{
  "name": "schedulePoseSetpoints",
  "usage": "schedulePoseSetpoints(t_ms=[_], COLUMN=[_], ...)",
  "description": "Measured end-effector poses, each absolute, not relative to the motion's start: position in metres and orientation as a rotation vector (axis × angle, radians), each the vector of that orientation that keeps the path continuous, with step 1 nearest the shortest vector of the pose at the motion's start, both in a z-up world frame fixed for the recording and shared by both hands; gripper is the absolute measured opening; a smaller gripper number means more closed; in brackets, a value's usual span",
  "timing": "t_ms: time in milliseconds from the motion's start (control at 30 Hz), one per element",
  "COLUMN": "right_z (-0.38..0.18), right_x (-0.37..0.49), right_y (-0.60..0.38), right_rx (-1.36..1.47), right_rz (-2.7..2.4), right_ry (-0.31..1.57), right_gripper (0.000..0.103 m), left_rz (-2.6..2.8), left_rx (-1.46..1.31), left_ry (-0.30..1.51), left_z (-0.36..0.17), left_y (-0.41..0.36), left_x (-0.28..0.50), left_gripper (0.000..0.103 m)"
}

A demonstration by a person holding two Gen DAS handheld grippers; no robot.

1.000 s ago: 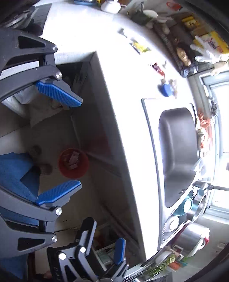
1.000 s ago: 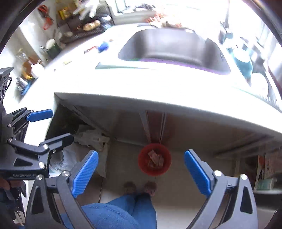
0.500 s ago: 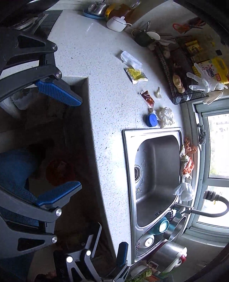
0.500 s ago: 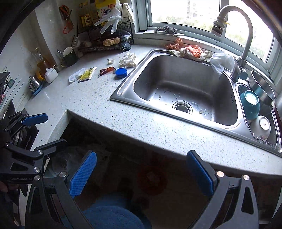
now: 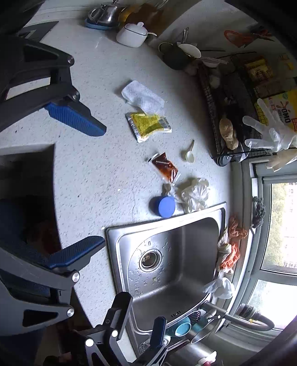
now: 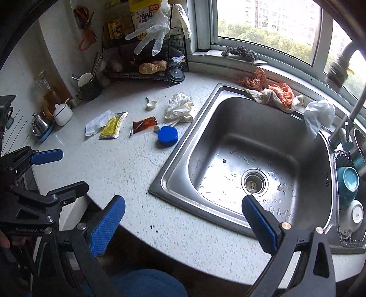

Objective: Collect trash
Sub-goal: 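Move both open tools across the counter toward the white wipe and yellow packet, then grasp the white wipe with the left tool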

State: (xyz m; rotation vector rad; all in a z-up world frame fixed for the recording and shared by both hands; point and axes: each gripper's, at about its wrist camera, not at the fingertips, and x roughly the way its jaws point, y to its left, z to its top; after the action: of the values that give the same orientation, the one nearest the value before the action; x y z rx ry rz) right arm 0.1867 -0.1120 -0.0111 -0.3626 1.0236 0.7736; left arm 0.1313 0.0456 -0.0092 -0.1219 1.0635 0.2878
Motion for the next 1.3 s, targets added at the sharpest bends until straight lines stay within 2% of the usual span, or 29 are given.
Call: schedulePoseSetpoints(t_ms=[633,1100,1133,1200,1300], right_z=[-0.060,-0.101,-0.102,-0.104,-0.105], right_x=[0.232,0.231,0.230,0.231,0.235], right_y=[0.097,0.147,0.149,0.149,0.147], right_rx=[-0.470,-0.537,-0.557,-0.568,-0.555], right_rz=[0.927,0.918,0.910,0.906,0.899], right_ry=[1.127,1.229,1.217,1.221,1.246], right_gripper=[0.102,0.102,0.102,0.102,0.102], left_rz=[0.392,0.285,0.273,0.259,0.266], left_rx=[-0.206,-0.187,-0.188,-0.193,-0.231], left_ry=[1.186,1.325,1.330,1.344,1.316], left_z=[-0.041,-0.111,-0.115,-0.123,-0.122], left_y=[0.259,0.298,0.299,0.301,0.307], left_x=[0.169,0.179,0.180,0.181,0.182], left_gripper=[0.087,0.087,0.086,0.074,0.067])
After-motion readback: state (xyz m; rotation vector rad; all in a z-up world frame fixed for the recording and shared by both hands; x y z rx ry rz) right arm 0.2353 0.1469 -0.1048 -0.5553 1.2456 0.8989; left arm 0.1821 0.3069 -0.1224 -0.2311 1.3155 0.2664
